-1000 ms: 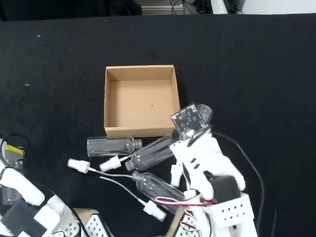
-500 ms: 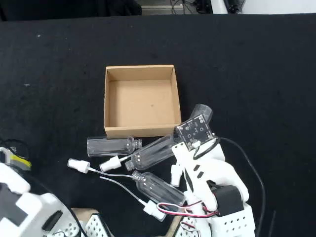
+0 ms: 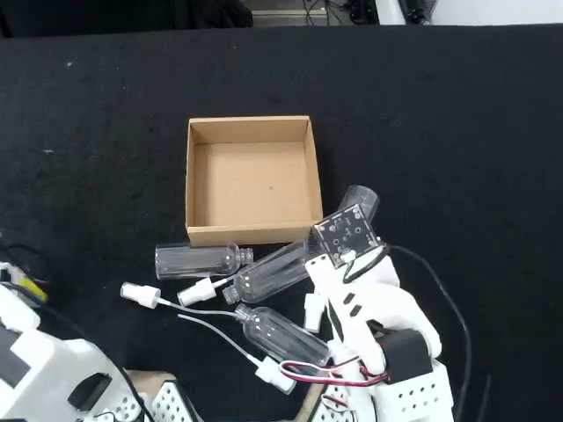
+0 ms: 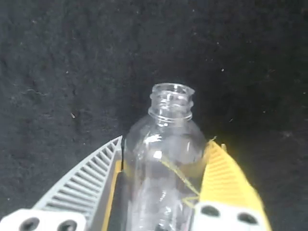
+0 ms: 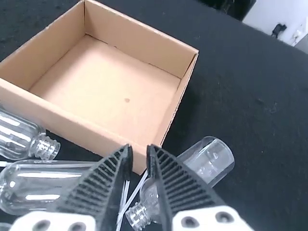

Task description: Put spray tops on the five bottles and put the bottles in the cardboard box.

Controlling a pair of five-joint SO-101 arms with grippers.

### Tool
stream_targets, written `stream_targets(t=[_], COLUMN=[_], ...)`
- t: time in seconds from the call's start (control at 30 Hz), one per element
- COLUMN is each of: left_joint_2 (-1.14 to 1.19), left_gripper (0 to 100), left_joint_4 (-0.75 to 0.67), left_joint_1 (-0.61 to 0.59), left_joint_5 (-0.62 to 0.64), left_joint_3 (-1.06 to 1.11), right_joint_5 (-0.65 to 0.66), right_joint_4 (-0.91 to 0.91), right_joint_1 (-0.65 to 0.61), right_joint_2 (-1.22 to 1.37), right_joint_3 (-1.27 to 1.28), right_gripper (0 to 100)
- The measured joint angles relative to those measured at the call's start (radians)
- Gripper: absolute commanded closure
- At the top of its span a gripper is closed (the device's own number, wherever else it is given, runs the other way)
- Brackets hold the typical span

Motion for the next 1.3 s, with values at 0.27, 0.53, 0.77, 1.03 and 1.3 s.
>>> stream_targets(t=[0.27, 0.53, 0.77, 1.03, 1.3], left_joint_2=[0.0, 0.0, -0.078, -0.361, -0.431], left_gripper=[97, 97, 97, 97, 97], left_joint_4=[0.0, 0.178, 0.328, 0.193, 0.109], left_joint_1=[0.012, 0.011, 0.063, 0.094, -0.075], left_joint_5=[0.0, 0.072, 0.201, 0.408, 0.463], left_joint_3=[0.0, -0.141, -0.216, 0.035, 0.068], right_joint_5=[0.0, 0.002, 0.029, 0.043, -0.031], right_joint_4=[0.0, 0.058, 0.146, 0.215, 0.284], right_joint_1=[0.0, 0.021, 0.068, 0.041, -0.371], right_joint_2=[0.0, 0.0, 0.0, 0.364, 0.735], right_joint_3=[0.0, -0.063, -0.221, -0.505, -0.712], right_gripper=[95.2, 95.2, 95.2, 95.1, 95.1])
